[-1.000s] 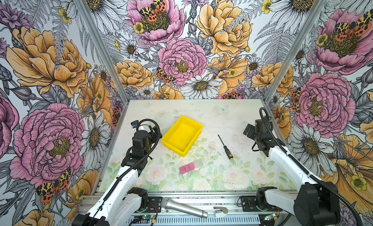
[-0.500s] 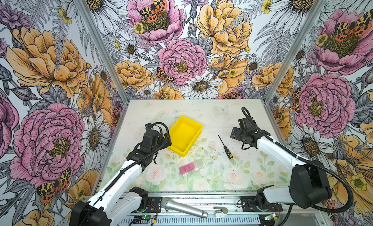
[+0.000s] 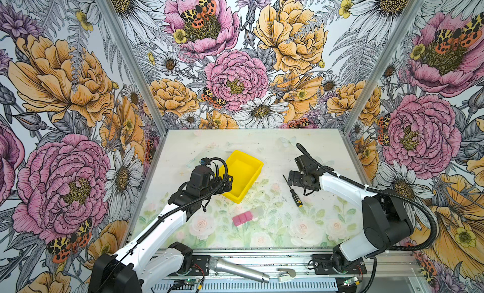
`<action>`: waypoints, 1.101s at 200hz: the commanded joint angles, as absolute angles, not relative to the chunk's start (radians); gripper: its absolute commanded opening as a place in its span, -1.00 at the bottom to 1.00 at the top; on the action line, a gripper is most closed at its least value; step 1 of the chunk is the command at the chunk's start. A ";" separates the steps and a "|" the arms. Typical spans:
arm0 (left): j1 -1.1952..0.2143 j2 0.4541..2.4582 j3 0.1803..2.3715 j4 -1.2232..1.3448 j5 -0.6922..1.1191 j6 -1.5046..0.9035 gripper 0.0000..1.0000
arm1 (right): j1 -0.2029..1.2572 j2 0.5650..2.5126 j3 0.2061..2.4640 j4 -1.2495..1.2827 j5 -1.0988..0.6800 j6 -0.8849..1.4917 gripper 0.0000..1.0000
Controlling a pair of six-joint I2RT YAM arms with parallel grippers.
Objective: Put the screwdriver in the bin
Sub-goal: Pick up the screwdriver from the middle-right of the table.
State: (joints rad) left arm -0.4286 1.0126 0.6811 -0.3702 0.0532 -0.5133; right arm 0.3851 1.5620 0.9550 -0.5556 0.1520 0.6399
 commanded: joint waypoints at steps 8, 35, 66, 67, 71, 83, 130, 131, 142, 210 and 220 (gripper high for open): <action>-0.440 1.020 0.692 -0.359 0.075 -0.489 0.97 | 0.413 1.596 0.985 -0.570 0.114 0.647 0.92; -0.446 1.020 0.682 -0.354 0.068 -0.486 0.97 | 0.432 1.609 0.968 -0.569 0.101 0.658 0.86; -0.449 1.023 0.678 -0.350 0.059 -0.486 0.97 | 0.448 1.604 0.949 -0.569 0.099 0.663 0.79; -0.449 1.023 0.678 -0.350 0.059 -0.485 0.97 | 0.449 1.604 0.948 -0.569 0.099 0.664 0.78; -0.449 1.024 0.678 -0.348 0.058 -0.485 0.97 | 0.452 1.606 0.947 -0.569 0.097 0.664 0.77; -0.449 1.027 0.678 -0.347 0.056 -0.486 0.97 | 0.457 1.611 0.945 -0.569 0.095 0.664 0.73; -0.449 1.041 0.679 -0.336 0.067 -0.479 0.97 | 0.463 1.620 0.922 -0.567 0.098 0.675 0.62; -0.449 1.042 0.679 -0.334 0.067 -0.479 0.97 | 0.463 1.620 0.922 -0.567 0.098 0.675 0.62; -0.450 1.040 0.679 -0.333 0.071 -0.478 0.97 | 0.463 1.620 0.918 -0.567 0.100 0.675 0.60; -0.452 1.027 0.673 -0.340 0.057 -0.479 0.97 | 0.462 1.643 0.886 -0.566 0.107 0.672 0.37; -0.453 1.027 0.673 -0.340 0.057 -0.480 0.97 | 0.462 1.641 0.878 -0.566 0.107 0.671 0.35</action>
